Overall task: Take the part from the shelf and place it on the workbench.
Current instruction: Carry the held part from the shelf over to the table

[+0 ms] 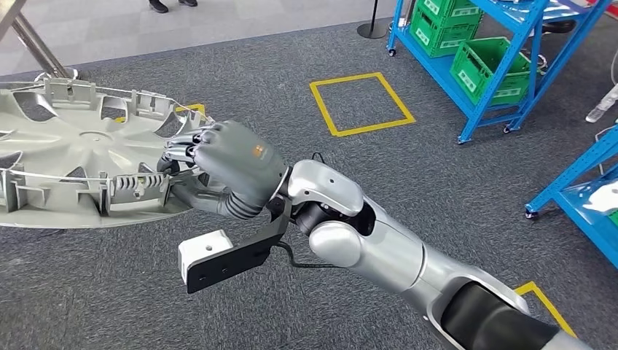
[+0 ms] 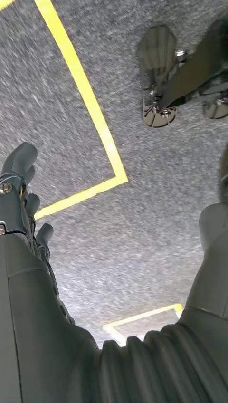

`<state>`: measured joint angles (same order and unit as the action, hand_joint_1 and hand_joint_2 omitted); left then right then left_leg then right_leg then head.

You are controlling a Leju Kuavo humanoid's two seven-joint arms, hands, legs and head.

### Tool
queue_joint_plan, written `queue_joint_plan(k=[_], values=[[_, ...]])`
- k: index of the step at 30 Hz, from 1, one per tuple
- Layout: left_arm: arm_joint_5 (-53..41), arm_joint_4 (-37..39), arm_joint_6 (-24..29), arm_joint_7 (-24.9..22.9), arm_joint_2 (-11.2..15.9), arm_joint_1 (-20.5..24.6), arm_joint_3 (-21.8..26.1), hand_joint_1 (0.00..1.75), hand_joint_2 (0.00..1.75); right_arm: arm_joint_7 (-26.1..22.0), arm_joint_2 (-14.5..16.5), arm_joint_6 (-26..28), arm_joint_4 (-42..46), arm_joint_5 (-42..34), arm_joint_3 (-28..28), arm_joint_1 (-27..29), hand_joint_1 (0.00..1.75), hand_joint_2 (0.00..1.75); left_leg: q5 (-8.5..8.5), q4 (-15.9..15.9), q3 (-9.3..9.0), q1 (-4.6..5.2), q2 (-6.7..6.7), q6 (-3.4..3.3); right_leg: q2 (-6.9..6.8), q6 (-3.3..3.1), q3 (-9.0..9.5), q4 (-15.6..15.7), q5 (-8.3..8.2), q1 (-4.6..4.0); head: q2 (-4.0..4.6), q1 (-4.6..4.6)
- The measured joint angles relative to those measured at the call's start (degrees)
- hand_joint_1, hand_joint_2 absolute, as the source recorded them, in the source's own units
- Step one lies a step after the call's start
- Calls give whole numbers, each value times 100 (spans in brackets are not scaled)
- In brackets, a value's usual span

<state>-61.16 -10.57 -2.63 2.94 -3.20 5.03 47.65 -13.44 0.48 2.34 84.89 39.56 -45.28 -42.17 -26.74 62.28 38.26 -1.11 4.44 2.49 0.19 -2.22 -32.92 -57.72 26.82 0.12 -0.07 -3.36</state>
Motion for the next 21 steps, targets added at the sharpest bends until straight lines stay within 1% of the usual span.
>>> queue_joint_plan(k=[1,2,3,4,5,6,7,8,9,10,12,13,14,15,16,17,18,19,20,21], values=[[-4,2,-3,-2,-3,10,0,0,175,4,-2,1,1,2,1,5,175,175,-182,332,150,14,-190,9,-73,-20,2,9,-2,-15,0,17],[-6,3,-7,-3,-4,19,0,0,175,5,-5,1,1,3,1,10,175,175,-359,706,317,12,-300,22,-152,-34,-2,8,1,-25,0,29],[-8,4,-10,-4,-4,22,0,0,175,6,-10,1,1,5,1,21,175,175,-467,999,440,7,-350,36,-229,-39,-5,7,5,-32,0,29],[-8,4,-12,-7,-2,19,0,0,175,7,-15,1,0,5,1,31,175,175,-480,1125,477,1,-379,49,-305,-40,-6,3,9,-34,0,29],[-8,3,-13,-10,3,14,0,0,175,8,-19,-1,0,5,1,37,175,175,-393,1031,403,-5,-408,61,-378,-35,-8,-3,14,-31,0,30],[-8,3,-13,-13,9,10,0,0,175,10,-22,-1,0,5,1,40,175,175,-234,734,224,-10,-471,71,-445,-21,-8,-16,23,-27,0,31],[-8,3,-13,-15,14,12,0,0,175,11,-24,-1,0,5,1,39,175,175,-87,340,2,-10,-612,77,-506,1,-9,-37,39,-29,0,32],[-8,2,-13,-16,17,20,0,0,175,10,-27,-1,1,4,2,35,175,175,20,1,-190,2,-731,57,-560,31,-16,-69,62,-43,0,34],[-8,2,-13,-15,17,29,0,0,175,10,-31,1,0,4,2,30,175,175,75,-224,-312,12,-812,21,-607,61,-21,-97,83,-59,0,28],[-8,2,-13,-10,17,33,0,0,175,8,-35,3,-1,3,3,25,175,175,76,-315,-352,26,-843,-24,-655,87,-23,-115,99,-79,0,19],[-2,2,-13,-2,18,24,4,0,175,7,-39,9,-3,2,4,20,175,175,87,-314,-336,37,-706,-122,-760,135,-12,-125,122,-87,0,0],[3,3,-13,3,16,16,10,0,175,7,-40,13,-4,1,4,19,175,175,96,-318,-331,32,-646,-156,-727,169,-10,-156,156,-71,0,-2],[8,3,-13,5,16,14,20,0,175,5,-42,19,-5,0,4,19,175,175,111,-324,-328,22,-585,-191,-612,205,-42,-258,234,-50,0,-3],[11,1,-13,9,18,21,30,0,175,4,-49,31,-6,0,4,21,175,175,125,-331,-325,8,-527,-221,-448,238,-127,-468,367,-28,0,-8],[16,0,-13,13,19,31,38,0,175,3,-59,48,-8,1,4,31,175,175,134,-332,-314,0,-464,-239,-258,265,-272,-796,544,-9,0,-12],[21,-2,-13,14,21,44,42,0,175,2,-71,66,-10,2,4,49,175,175,141,-331,-303,-2,-394,-255,-138,280,-465,-1195,728,-2,0,-15],[26,-3,-13,16,21,52,44,0,175,2,-80,81,-13,3,4,71,175,175,145,-329,-295,-2,-315,-261,-84,287,-645,-1554,859,2,0,-18],[31,-3,-13,16,21,54,45,0,175,1,-86,90,-15,4,4,92,175,175,149,-327,-288,-1,-231,-261,-61,285,-760,-1765,896,3,0,-18],[33,-2,-13,16,20,51,47,0,175,1,-87,93,-16,5,4,105,175,175,154,-323,-286,-1,-149,-256,-50,274,-768,-1754,814,4,0,-18],[36,-2,-13,16,20,47,50,0,175,1,-87,92,-16,5,4,111,175,175,160,-319,-286,-3,-67,-247,-28,256,-663,-1515,637,7,0,-19]])
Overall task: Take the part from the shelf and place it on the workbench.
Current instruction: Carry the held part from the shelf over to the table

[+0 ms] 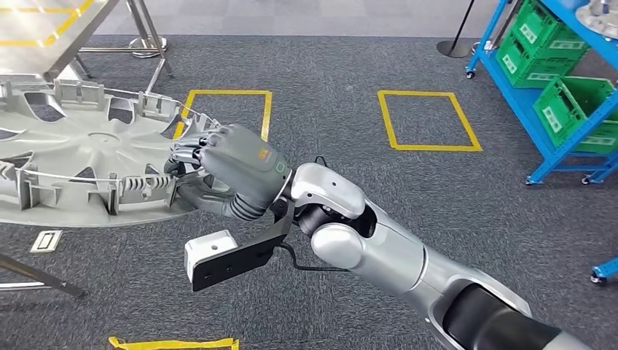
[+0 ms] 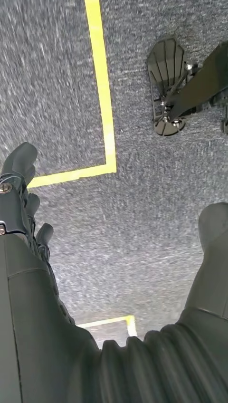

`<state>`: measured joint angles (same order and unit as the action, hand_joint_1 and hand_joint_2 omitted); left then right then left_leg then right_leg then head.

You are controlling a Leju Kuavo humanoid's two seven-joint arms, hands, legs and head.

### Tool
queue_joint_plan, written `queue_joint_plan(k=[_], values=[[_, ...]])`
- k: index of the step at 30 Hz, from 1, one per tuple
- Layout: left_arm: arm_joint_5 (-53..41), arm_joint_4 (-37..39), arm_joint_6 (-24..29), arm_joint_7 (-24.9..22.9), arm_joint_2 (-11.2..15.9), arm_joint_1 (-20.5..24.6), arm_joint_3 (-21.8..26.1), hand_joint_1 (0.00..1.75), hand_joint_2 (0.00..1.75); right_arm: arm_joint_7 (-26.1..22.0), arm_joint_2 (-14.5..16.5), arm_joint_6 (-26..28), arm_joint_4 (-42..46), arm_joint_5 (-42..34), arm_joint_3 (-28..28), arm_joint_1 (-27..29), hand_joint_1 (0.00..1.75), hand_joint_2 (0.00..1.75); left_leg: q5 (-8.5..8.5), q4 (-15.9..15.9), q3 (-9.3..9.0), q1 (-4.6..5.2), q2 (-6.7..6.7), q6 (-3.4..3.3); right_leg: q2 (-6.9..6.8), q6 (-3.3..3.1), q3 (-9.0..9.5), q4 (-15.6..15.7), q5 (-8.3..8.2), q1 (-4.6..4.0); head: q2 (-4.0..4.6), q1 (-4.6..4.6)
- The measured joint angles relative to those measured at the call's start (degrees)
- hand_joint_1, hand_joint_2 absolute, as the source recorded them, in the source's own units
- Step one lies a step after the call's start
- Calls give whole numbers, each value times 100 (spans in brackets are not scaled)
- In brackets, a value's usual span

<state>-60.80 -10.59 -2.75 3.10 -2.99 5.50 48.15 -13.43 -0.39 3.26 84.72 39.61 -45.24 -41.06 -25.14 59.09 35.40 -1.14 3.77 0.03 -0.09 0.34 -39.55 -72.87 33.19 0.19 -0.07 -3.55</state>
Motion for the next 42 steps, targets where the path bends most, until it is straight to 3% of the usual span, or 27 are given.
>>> queue_joint_plan(k=[2,3,5,6,7,8,9,11,13,14,16,17,19,20,22,24,26,28,29,30,31,33,35,37,39,42], values=[[8,1,0,0,-3,-1,11,0,175,0,1,-1,-1,1,0,-4,175,175,16,8,10,-3,155,38,188,-45,373,794,-382,10,0,3],[11,0,1,0,-4,0,19,0,175,-1,2,0,0,2,0,-8,175,175,29,11,25,-6,223,70,282,-60,509,1100,-489,12,0,-1],[15,-1,2,0,-7,-15,33,0,175,-3,2,1,1,3,0,-14,175,175,59,-4,62,-19,334,152,364,-81,597,1327,-525,-9,0,-7],[16,-1,2,-1,-6,-30,39,0,175,-4,4,2,2,4,0,-16,175,175,77,-25,77,-29,386,197,300,-107,596,1342,-544,-12,0,-13],[17,2,2,-2,-2,-48,46,0,175,-3,7,1,2,5,0,-16,175,175,79,-25,93,-35,356,228,237,-143,606,1367,-564,-10,0,-13],[16,4,2,-6,0,-59,55,0,175,-3,12,2,4,9,1,-16,175,175,36,29,129,-27,241,253,174,-188,618,1398,-586,-1,0,0],[15,6,1,-10,0,-60,64,0,175,-3,16,3,5,15,2,-15,175,175,-72,192,210,-17,78,270,102,-227,628,1430,-607,9,0,14],[11,8,1,-17,-5,-45,75,0,175,-2,20,5,8,27,4,-6,175,175,-434,841,499,0,-237,294,-43,-274,628,1448,-615,-4,0,42],[9,8,1,-20,-5,-37,78,0,175,-1,17,6,8,33,4,11,175,175,-673,1451,749,-2,-307,321,-193,-285,617,1444,-609,-18,0,42],[8,7,1,-22,-3,-40,80,0,175,0,17,6,8,34,4,18,175,175,-653,1505,748,-2,-322,330,-262,-285,614,1439,-607,-19,0,43],[8,6,0,-28,6,-44,82,0,175,2,17,6,8,34,4,26,175,175,-368,984,422,-1,-426,333,-391,-267,613,1414,-592,-18,0,43],[8,5,0,-30,9,-38,83,0,175,2,17,6,9,34,4,25,175,175,-248,600,208,18,-566,318,-449,-244,610,1393,-575,-31,0,45],[8,4,0,-26,11,-23,83,0,175,-1,15,6,11,35,11,23,175,175,-116,98,-59,45,-741,227,-547,-188,602,1348,-543,-68,0,39],[8,4,0,-23,10,-20,84,0,175,-1,14,6,12,36,17,22,175,175,-129,50,-68,59,-746,172,-593,-163,602,1341,-538,-89,0,35],[8,5,1,-19,10,-29,88,0,175,-2,15,7,11,36,29,18,175,175,-95,47,-46,50,-609,87,-662,-111,612,1333,-524,-89,0,30],[9,5,1,-14,9,-31,92,0,175,-4,15,7,12,37,34,15,175,175,-61,32,-35,24,-491,19,-474,-37,550,1144,-375,-54,0,26],[10,4,1,-9,11,-22,95,0,175,-11,8,6,10,37,41,18,175,175,-35,27,-13,7,-372,-30,-164,21,283,541,-40,-16,0,14],[11,3,1,-7,16,-21,105,0,175,-14,-1,5,8,37,46,29,175,175,-18,30,13,6,-232,-46,-49,41,-53,-139,211,-5,0,8],[13,4,1,-7,17,-27,114,0,175,-15,-3,4,8,37,46,34,175,175,-10,31,21,6,-156,-43,-34,38,-120,-257,194,-3,0,7],[17,4,1,-7,18,-35,124,0,175,-17,-3,3,8,37,46,38,175,175,-2,32,24,6,-76,-34,-19,23,-75,-146,70,-3,0,7],[22,5,1,-7,19,-42,131,0,175,-19,-3,3,8,37,46,40,175,175,7,33,24,6,2,-20,22,-3,76,173,-131,-3,0,6],[34,5,1,-5,10,-47,138,0,175,-26,-2,3,8,37,46,34,175,175,31,35,39,0,150,21,241,-73,446,957,-457,-6,0,12],[48,4,2,-2,5,-49,147,0,175,-37,1,4,7,37,46,22,175,175,64,25,78,-18,262,92,364,-109,602,1320,-541,-27,0,12],[56,5,2,0,12,-70,167,0,175,-51,17,4,8,37,46,16,175,175,102,-9,111,-33,359,181,266,-139,607,1365,-568,-34,0,5],[56,7,2,1,19,-92,180,0,175,-62,46,4,7,37,45,14,175,175,28,112,188,-7,216,240,139,-210,634,1440,-622,-9,0,29],[56,10,2,2,18,-81,182,0,175,-69,65,9,6,38,46,17,175,175,-482,1008,583,16,-227,271,-80,-275,641,1485,-651,-11,0,81]])
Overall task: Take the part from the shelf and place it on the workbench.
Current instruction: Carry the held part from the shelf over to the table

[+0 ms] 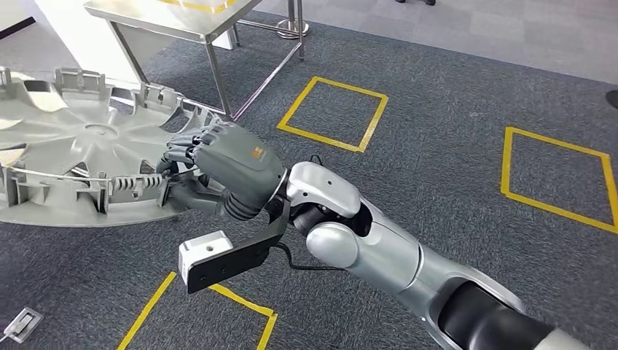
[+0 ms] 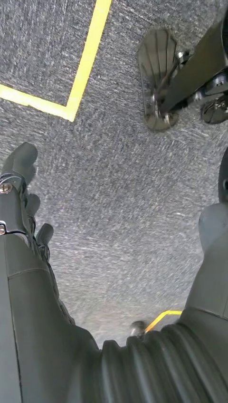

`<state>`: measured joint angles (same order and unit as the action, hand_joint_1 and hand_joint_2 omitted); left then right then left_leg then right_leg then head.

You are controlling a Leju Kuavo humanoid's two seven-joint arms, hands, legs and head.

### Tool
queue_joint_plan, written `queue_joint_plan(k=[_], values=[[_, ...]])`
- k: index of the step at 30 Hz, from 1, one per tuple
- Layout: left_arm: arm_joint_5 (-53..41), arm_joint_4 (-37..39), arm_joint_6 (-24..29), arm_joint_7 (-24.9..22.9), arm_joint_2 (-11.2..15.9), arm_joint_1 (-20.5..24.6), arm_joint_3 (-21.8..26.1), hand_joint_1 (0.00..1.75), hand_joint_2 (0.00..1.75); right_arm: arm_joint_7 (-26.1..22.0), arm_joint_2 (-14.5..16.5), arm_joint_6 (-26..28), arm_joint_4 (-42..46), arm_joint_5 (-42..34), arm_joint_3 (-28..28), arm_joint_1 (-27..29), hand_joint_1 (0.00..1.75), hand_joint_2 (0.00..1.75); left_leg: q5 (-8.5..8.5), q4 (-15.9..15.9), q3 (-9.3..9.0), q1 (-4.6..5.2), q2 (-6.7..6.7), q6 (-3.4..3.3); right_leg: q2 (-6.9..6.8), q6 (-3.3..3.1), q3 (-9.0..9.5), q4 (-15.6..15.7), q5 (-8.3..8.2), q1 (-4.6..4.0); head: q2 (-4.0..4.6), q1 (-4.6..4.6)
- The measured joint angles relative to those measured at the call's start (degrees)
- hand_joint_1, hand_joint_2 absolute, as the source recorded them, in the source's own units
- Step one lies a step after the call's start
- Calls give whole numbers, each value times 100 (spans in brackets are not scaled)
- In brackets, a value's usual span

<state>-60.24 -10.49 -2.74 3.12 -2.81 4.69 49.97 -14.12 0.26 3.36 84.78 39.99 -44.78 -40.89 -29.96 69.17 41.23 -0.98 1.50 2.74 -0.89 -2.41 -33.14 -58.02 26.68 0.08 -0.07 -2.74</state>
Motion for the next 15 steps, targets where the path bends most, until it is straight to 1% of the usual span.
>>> queue_joint_plan(k=[1,2,3,4,5,6,7,8,10,11,12,13,14,15], values=[[-1,0,1,-1,0,5,0,0,175,0,0,1,0,1,0,9,175,175,-135,311,128,-5,-54,11,-75,-4,-6,-1,2,-7,0,0],[-1,0,1,-1,2,4,0,0,175,1,0,1,0,1,0,20,175,175,-176,472,179,-10,-83,21,-148,-5,-11,-3,4,-10,0,1],[-3,0,1,-1,8,0,1,0,175,2,0,1,0,1,0,31,175,175,-115,427,125,-14,-109,29,-219,-2,-14,-8,7,-8,0,1],[-5,-1,1,-2,15,-3,0,0,175,3,0,1,0,2,0,42,175,175,33,163,-40,-18,-153,35,-285,8,-14,-18,14,-4,0,2],[-9,-2,1,-2,22,-2,0,0,175,4,1,2,1,4,0,49,175,175,191,-233,-267,-18,-261,37,-346,28,-14,-38,27,-6,0,3],[-14,-3,1,-2,27,5,1,0,175,2,1,4,2,7,2,53,175,175,306,-595,-472,-3,-371,20,-402,57,-22,-69,47,-22,0,5],[-22,-4,3,-2,28,14,1,0,175,-2,3,7,4,14,5,56,175,175,373,-851,-608,8,-445,-18,-453,86,-31,-96,64,-40,0,1],[-32,-4,7,-2,27,21,1,0,175,-7,5,11,6,21,9,59,175,175,385,-970,-660,21,-482,-62,-497,112,-38,-114,75,-61,0,-8],[-51,-3,15,-5,26,15,2,0,175,-12,9,16,9,34,15,66,175,175,397,-973,-634,29,-367,-158,-591,156,-32,-119,82,-72,0,-26],[-56,-3,16,-6,24,7,3,0,175,-13,10,16,12,38,15,68,175,175,408,-977,-627,23,-309,-190,-563,190,-26,-141,107,-60,0,-30],[-61,-2,17,-9,23,1,3,0,175,-14,13,16,17,41,16,68,175,175,421,-983,-624,12,-253,-225,-462,227,-51,-224,177,-43,0,-31],[-63,-3,21,-12,23,4,4,0,175,-16,14,16,22,43,18,70,175,175,435,-991,-621,-2,-204,-257,-310,262,-128,-410,302,-24,0,-35],[-66,-3,25,-15,23,10,4,0,175,-16,14,17,26,45,23,79,175,175,447,-993,-611,-12,-151,-280,-138,292,-267,-717,473,-7,0,-41],[-69,-4,28,-18,25,20,4,0,175,-16,14,17,28,46,28,92,175,175,455,-993,-596,-13,-92,-298,-23,306,-457,-1105,656,-1,0,-45]])
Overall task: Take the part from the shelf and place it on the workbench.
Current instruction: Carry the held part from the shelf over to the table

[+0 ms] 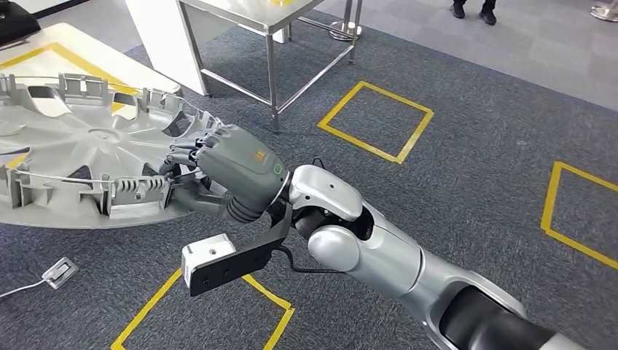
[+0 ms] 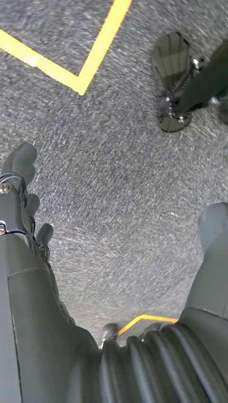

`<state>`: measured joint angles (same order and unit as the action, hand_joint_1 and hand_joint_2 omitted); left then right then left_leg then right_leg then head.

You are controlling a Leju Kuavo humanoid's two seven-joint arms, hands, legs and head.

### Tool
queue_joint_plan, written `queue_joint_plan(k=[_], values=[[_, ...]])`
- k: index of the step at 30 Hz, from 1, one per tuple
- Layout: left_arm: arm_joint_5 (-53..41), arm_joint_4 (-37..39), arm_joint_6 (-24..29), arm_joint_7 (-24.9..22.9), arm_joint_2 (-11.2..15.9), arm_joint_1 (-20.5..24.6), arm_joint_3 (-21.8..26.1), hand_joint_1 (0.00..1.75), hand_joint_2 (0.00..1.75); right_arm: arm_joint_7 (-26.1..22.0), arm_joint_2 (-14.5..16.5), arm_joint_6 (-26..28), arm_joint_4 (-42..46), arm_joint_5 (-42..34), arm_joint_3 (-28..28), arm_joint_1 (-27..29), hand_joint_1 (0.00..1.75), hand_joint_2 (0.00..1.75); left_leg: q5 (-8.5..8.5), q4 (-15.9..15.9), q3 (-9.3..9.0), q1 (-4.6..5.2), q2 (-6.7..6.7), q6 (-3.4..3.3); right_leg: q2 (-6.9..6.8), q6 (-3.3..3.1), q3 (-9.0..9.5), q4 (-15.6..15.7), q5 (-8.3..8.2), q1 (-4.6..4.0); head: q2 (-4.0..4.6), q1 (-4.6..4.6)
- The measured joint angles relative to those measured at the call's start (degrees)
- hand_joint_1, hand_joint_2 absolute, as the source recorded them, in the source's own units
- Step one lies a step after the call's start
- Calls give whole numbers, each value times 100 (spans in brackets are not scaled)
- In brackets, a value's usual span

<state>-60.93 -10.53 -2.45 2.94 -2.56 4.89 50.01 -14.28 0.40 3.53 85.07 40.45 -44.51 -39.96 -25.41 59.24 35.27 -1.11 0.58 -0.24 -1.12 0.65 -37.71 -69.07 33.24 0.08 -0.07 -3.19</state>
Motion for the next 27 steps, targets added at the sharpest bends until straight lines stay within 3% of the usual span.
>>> queue_joint_plan(k=[2,3,5,7,9,11,13,15,17,18,19,21,23,24,26,27], values=[[-8,-1,3,-8,1,8,0,0,175,3,-3,1,0,3,7,38,175,175,15,1,23,3,139,-11,68,3,-303,-599,184,2,0,-4],[-11,0,4,-14,1,5,0,0,175,3,-3,0,0,4,7,53,175,175,22,2,28,5,212,-6,76,-11,-322,-621,121,1,0,-5],[-14,1,3,-25,-1,2,0,0,175,3,-3,-1,2,8,7,65,175,175,39,3,30,2,359,17,167,-70,-36,-25,-256,-1,0,-6],[-16,1,3,-28,-14,9,0,0,175,1,-3,0,4,13,9,61,175,175,65,6,54,-6,491,67,422,-134,314,713,-534,-4,0,-7],[-23,1,2,-31,-23,10,0,0,175,-3,-4,2,5,16,14,54,175,175,97,-3,95,-33,597,143,529,-159,418,973,-576,-28,0,-20],[-31,3,-2,-36,-11,-3,1,0,175,-1,-4,1,5,18,18,47,175,175,125,-30,122,-50,673,223,392,-192,429,1019,-613,-30,0,-35],[-37,9,-6,-43,-9,-9,2,0,175,2,-3,0,5,18,19,38,175,175,2,141,220,-22,475,279,246,-260,462,1098,-662,1,0,-2],[-40,13,-8,-45,-10,3,2,0,175,3,-6,2,4,18,21,32,175,175,-336,731,489,-6,142,316,95,-308,472,1133,-679,0,0,34],[-40,14,-8,-47,-4,6,2,0,175,2,-9,2,-2,17,22,34,175,175,-588,1351,750,-16,15,350,-56,-321,464,1127,-673,-15,0,35],[-40,14,-8,-49,-1,1,2,0,175,2,-9,2,-5,16,22,36,175,175,-576,1430,763,-17,-9,361,-129,-321,462,1121,-669,-17,0,37],[-40,14,-8,-50,2,-4,2,0,175,2,-9,1,-7,14,22,37,175,175,-465,1284,663,-18,-35,366,-198,-314,461,1112,-662,-16,0,37],[-40,13,-8,-51,14,-3,2,0,175,-4,-9,2,-9,7,22,36,175,175,-166,560,254,-3,-215,351,-322,-281,464,1077,-632,-22,0,37],[-40,12,-8,-49,19,6,2,0,175,-10,-9,3,-9,0,22,32,175,175,-29,51,-14,25,-379,262,-417,-229,455,1030,-597,-56,0,29],[-40,12,-8,-49,19,7,3,0,175,-11,-9,4,-9,-2,22,30,175,175,-38,-8,-32,40,-396,207,-459,-203,453,1019,-589,-74,0,26],[-40,14,-8,-50,18,-5,5,0,175,-13,-9,5,-9,-6,22,25,175,175,-9,-5,-10,37,-273,121,-526,-148,457,1010,-571,-80,0,22],[-40,14,-8,-50,16,-8,8,0,175,-13,-8,5,-9,-6,22,23,175,175,3,-11,-4,26,-221,89,-467,-111,450,972,-530,-65,0,23]])
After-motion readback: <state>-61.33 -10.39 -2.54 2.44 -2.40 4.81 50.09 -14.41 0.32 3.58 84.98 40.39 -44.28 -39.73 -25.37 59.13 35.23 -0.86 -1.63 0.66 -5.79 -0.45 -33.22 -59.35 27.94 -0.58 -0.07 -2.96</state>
